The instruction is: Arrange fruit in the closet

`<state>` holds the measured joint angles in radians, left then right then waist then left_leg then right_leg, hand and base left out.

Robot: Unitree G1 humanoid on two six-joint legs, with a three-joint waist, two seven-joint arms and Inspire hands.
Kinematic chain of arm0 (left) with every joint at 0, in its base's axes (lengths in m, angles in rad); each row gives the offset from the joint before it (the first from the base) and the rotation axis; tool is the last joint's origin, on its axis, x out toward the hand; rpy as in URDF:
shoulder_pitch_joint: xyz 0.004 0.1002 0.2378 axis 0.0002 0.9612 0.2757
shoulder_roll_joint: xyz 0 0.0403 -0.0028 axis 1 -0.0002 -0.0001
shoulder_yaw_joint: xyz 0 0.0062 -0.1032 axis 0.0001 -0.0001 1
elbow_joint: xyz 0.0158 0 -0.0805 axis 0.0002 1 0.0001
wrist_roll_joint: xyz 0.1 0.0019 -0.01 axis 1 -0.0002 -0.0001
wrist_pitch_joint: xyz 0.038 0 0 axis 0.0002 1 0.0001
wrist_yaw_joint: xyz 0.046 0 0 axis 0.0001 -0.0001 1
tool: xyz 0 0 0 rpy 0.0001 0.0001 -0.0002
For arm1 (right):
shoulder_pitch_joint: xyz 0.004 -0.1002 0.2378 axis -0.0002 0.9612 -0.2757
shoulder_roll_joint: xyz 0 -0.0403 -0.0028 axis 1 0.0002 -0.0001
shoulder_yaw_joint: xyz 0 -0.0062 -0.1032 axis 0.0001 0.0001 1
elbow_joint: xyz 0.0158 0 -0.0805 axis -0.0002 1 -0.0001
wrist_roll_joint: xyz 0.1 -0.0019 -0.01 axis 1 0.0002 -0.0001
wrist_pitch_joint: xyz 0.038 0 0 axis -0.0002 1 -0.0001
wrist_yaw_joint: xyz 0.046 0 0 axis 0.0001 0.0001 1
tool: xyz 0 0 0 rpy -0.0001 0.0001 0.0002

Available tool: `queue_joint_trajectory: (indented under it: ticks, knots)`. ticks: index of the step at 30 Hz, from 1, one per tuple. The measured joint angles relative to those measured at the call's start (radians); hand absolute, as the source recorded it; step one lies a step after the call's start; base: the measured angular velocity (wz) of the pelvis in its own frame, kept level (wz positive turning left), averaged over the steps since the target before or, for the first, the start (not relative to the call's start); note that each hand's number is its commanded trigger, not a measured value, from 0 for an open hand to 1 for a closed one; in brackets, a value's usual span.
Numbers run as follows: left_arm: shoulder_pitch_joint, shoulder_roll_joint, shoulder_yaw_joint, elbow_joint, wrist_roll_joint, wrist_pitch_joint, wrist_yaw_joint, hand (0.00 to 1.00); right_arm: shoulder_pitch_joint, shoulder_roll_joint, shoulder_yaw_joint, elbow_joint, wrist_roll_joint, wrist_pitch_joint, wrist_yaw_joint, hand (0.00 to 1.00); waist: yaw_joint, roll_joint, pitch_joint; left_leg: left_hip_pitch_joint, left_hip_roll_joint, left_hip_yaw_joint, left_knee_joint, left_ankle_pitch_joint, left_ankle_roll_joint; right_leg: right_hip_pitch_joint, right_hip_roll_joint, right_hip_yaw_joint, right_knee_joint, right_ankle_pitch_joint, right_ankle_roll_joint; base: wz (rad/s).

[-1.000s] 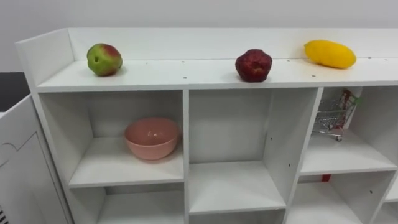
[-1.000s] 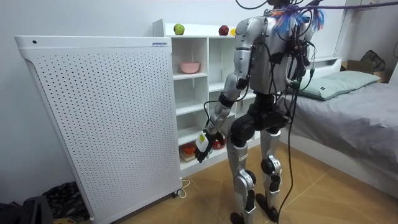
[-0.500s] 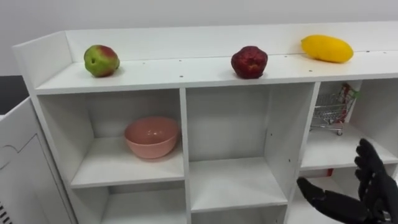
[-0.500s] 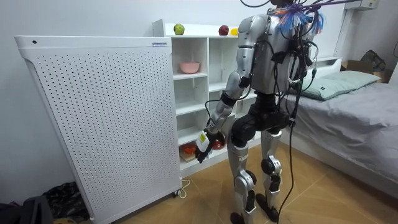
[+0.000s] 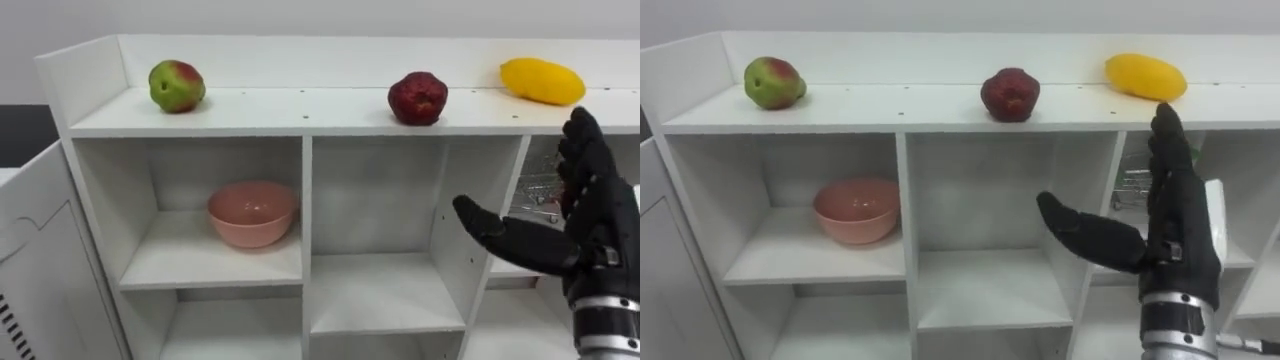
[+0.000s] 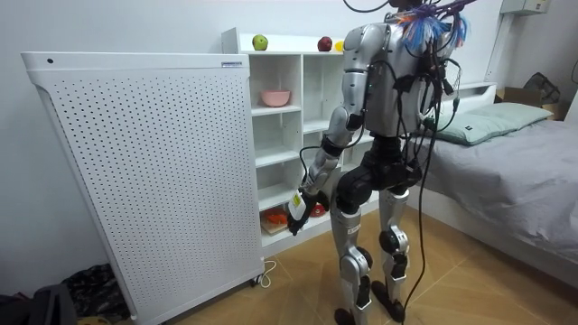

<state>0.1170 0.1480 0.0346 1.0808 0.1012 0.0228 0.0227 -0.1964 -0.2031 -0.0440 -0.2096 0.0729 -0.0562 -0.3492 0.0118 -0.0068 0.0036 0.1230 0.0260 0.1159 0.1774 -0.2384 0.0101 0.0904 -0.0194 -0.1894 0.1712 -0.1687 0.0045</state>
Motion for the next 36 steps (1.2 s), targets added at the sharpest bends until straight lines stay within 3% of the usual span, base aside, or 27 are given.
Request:
queue_joint_trajectory:
  ticks: [10, 17, 28, 36]
  knots:
    - [-0.019, 0.001, 0.001, 0.002, 0.000, 0.006, -0.007, 0.00, -0.144, -0.034, 0.000, 0.042, 0.023, 0.001, -0.010, 0.00, 0.002, -0.004, -0.0002, -0.012, -0.002, -0.012, 0.003, 0.000, 0.000, -0.005, -0.002, -0.008, -0.002, 0.000, 0.000, 0.02]
    - [-0.045, 0.004, 0.001, -0.001, 0.000, 0.022, -0.035, 0.00, -0.178, -0.055, -0.002, 0.057, 0.024, 0.012, -0.004, 0.00, 0.024, -0.017, -0.0054, -0.006, -0.002, -0.011, 0.006, 0.000, 0.000, -0.005, -0.002, -0.003, -0.001, 0.000, 0.000, 0.00]
    - [-0.068, 0.013, 0.002, -0.001, 0.021, 0.074, -0.057, 0.00, -0.327, -0.085, -0.006, 0.249, 0.106, 0.084, 0.048, 0.00, 0.041, -0.057, -0.0060, -0.016, 0.000, -0.011, 0.015, 0.001, 0.000, -0.010, -0.001, -0.007, 0.000, 0.002, -0.003, 0.00]
    - [-0.081, 0.033, 0.003, -0.017, 0.022, 0.099, -0.057, 0.00, -0.350, -0.104, -0.005, 0.277, 0.110, 0.124, 0.073, 0.00, 0.056, -0.059, -0.0089, -0.042, 0.000, -0.012, 0.023, 0.001, 0.000, -0.033, -0.002, -0.008, 0.000, 0.006, -0.004, 0.00]
